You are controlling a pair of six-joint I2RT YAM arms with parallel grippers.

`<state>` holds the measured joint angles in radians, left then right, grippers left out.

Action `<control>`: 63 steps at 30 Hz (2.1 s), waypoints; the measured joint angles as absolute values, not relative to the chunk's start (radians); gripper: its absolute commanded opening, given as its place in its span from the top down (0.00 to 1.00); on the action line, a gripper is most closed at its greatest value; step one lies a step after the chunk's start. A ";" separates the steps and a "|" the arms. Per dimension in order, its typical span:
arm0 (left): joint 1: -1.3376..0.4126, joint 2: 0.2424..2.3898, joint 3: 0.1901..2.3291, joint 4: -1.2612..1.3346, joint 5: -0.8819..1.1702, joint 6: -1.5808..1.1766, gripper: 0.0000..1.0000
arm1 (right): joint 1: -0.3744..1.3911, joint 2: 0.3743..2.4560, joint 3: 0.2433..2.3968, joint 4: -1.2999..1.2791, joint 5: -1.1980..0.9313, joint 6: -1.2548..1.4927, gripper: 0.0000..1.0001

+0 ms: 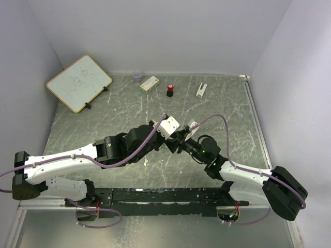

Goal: Remove the keys from the keyring

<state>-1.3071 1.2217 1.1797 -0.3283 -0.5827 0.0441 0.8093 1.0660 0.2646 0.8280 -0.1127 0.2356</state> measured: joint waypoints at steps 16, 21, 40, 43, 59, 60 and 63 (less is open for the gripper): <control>-1.319 1.215 1.180 -0.325 -0.593 0.044 0.93 | 0.821 1.099 0.266 0.887 -0.105 0.248 0.77; -1.319 1.213 1.176 -0.315 -0.607 0.044 0.93 | 0.826 1.110 0.271 0.888 -0.112 0.250 1.00; -1.320 1.095 1.066 -0.311 -0.901 -0.040 0.50 | 0.857 0.852 0.692 0.057 0.054 0.160 1.00; -1.320 1.053 1.035 -0.299 -0.920 -0.060 0.53 | 0.859 0.853 0.762 -0.076 0.099 0.155 1.00; -1.320 0.895 0.812 -0.034 -0.830 0.001 0.52 | 1.085 1.095 1.141 -0.604 0.348 0.144 1.00; -1.320 0.896 0.809 -0.023 -0.824 0.004 0.52 | 1.120 1.119 1.167 -0.635 0.383 0.147 1.00; -1.320 0.907 0.808 0.006 -0.815 0.008 0.53 | 1.202 1.172 1.213 -0.691 0.474 0.157 1.00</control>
<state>-1.3205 0.9073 0.8082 0.0059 -0.8150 0.0078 1.2018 1.1725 1.2133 -0.6910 0.4744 0.1570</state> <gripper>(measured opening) 0.480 0.026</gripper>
